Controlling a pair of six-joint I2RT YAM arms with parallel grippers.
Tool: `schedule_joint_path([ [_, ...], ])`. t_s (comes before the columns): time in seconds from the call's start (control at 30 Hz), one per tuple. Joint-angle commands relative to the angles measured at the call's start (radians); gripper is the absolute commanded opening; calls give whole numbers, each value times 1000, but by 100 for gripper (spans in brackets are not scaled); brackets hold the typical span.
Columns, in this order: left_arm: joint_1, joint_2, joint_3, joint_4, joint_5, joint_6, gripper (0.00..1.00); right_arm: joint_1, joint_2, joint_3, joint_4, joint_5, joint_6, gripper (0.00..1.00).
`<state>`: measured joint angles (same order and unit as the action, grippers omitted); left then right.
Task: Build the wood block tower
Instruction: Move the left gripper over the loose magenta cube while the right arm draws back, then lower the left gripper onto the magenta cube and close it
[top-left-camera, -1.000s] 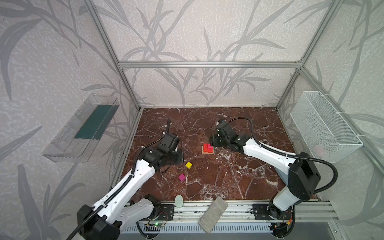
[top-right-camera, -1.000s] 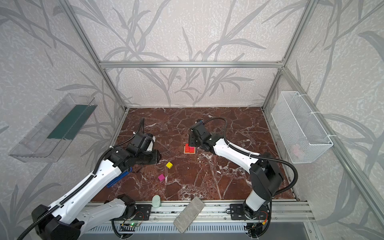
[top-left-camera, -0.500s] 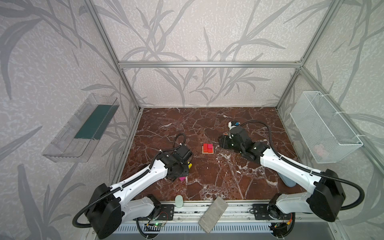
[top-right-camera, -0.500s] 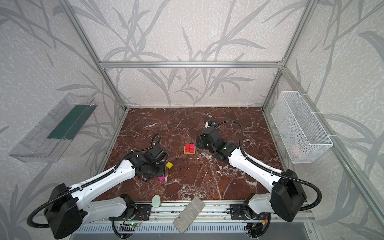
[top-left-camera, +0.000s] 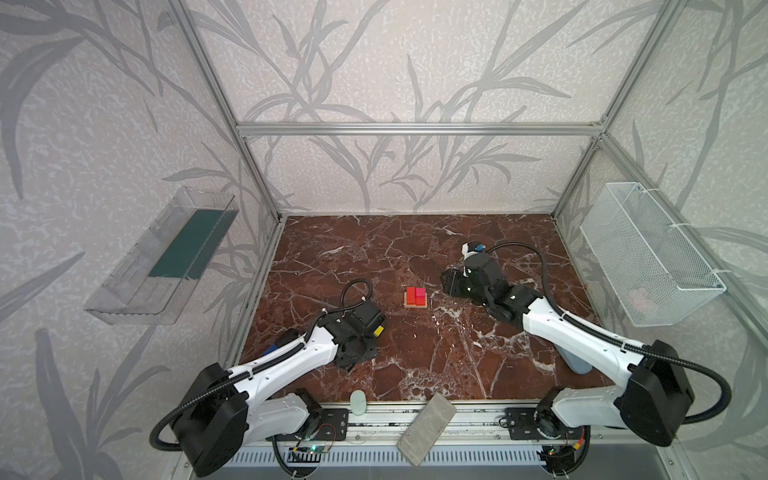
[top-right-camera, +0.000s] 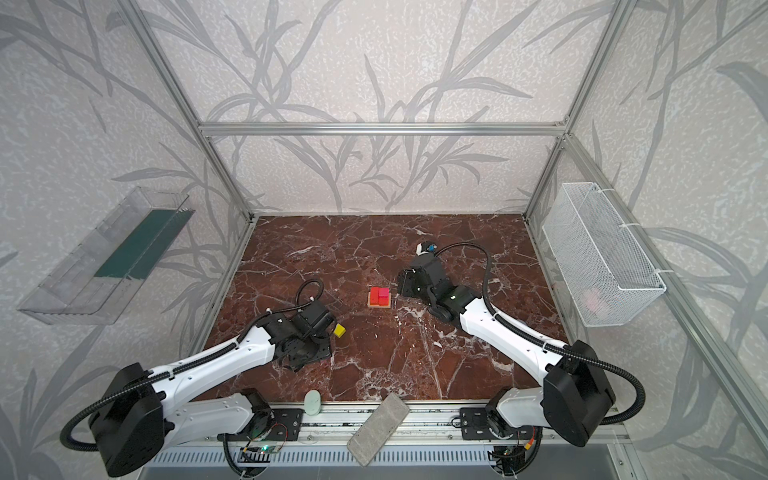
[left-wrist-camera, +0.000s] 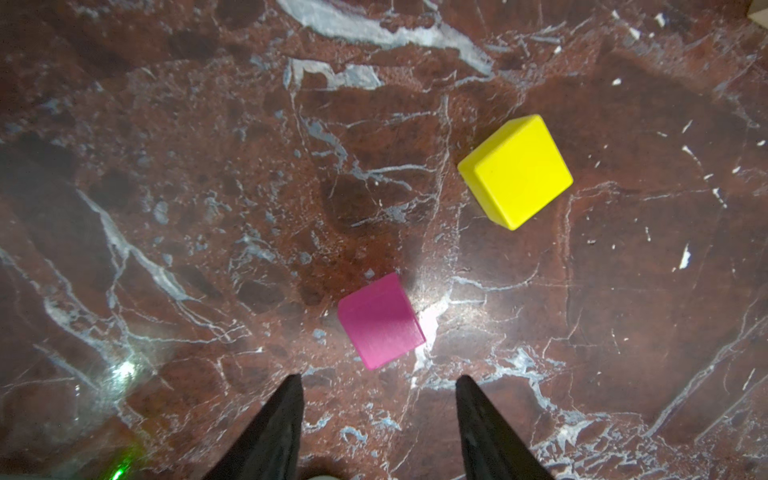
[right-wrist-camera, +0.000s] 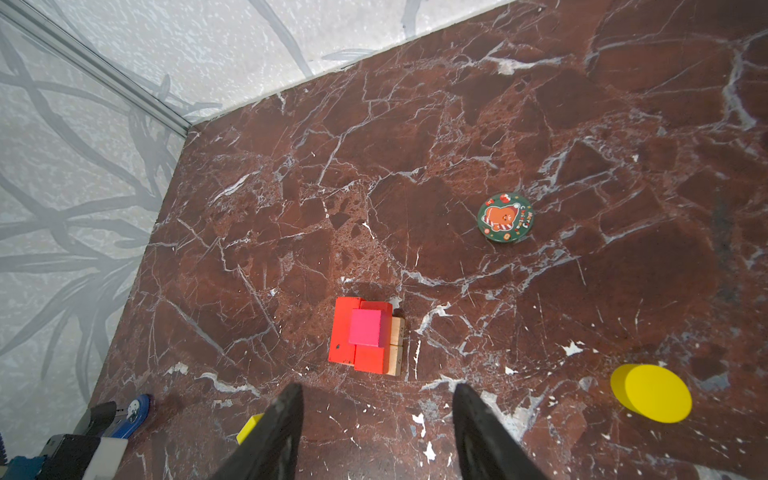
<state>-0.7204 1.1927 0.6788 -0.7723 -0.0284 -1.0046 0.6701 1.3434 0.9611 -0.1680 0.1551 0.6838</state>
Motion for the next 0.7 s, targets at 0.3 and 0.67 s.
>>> schedule_joint_path([
  [0.3, -2, 79, -11, 48, -47, -38, 61, -31, -27, -33, 25, -3, 12, 59],
  [0.67, -2, 188, 19, 33, -62, -48, 57, -44, -19, -39, 32, -17, 13, 59],
])
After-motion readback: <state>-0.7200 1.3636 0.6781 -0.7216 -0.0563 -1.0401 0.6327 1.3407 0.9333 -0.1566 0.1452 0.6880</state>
